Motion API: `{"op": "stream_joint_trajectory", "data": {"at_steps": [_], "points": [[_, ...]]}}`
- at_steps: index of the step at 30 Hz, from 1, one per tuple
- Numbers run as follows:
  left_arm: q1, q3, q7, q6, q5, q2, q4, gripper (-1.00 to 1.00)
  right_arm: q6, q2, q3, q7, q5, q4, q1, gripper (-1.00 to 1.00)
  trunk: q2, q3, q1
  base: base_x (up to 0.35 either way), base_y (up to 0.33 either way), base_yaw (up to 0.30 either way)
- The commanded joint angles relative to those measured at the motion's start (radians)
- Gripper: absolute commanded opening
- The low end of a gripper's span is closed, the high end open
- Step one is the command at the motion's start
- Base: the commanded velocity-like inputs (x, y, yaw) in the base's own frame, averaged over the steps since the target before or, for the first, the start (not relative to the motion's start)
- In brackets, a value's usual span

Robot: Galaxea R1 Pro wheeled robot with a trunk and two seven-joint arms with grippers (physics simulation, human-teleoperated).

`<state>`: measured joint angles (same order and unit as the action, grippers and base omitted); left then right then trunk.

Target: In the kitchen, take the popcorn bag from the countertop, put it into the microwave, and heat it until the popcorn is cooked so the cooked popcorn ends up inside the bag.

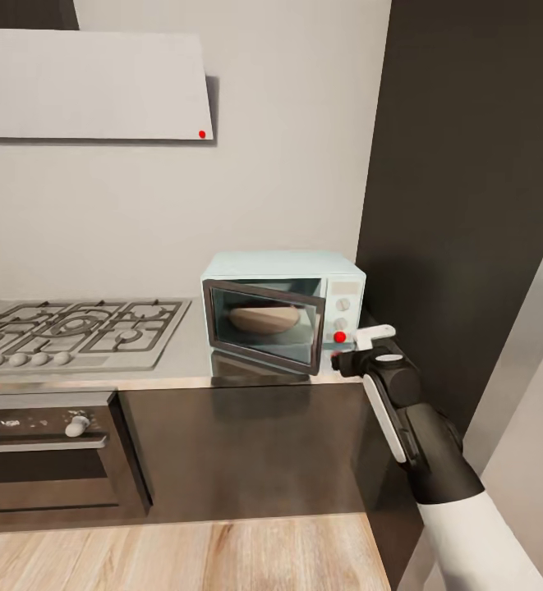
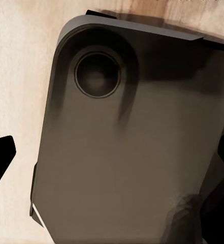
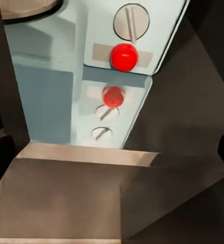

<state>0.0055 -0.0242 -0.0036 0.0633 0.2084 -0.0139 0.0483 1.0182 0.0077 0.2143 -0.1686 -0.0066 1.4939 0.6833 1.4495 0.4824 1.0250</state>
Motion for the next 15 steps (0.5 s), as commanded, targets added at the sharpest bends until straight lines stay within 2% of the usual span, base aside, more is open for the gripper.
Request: {"op": "stream_joint_trajectory", "data": {"at_steps": [1, 2, 7, 11, 15], "points": [[0.001, -0.002, 0.0, 0.001, 0.006, 0.0, 0.002, 1.0, -0.001, 0.004, -0.002, 0.001, -0.007, 0.002, 0.001, 1.0, 0.0, 0.001, 0.0, 0.0, 0.0, 0.0], [0.001, -0.002, -0.001, 0.001, 0.006, 0.0, 0.002, 1.0, 0.005, 0.009, -0.007, 0.007, -0.013, 0.004, 0.001, 1.0, 0.0, 0.001, 0.0, 0.0, 0.0, 0.0], [0.001, -0.001, 0.0, 0.0, 0.006, -0.001, 0.003, 1.0, 0.014, 0.037, -0.025, -0.017, 0.015, 0.009, 0.001, 1.0, 0.0, 0.001, 0.0, 0.028, -0.003, 0.0], [0.001, -0.001, 0.0, 0.0, 0.006, -0.001, 0.002, 1.0, 0.011, 0.059, -0.028, -0.032, 0.025, 0.008, 0.001, 1.0, 0.0, 0.001, 0.0, 0.272, -0.074, 0.0], [0.001, -0.002, 0.0, 0.0, 0.006, 0.0, 0.002, 1.0, 0.009, 0.058, -0.028, -0.031, 0.025, 0.008, 0.001, 1.0, 0.0, 0.001, 0.0, 0.286, -0.06, 0.0]]}}
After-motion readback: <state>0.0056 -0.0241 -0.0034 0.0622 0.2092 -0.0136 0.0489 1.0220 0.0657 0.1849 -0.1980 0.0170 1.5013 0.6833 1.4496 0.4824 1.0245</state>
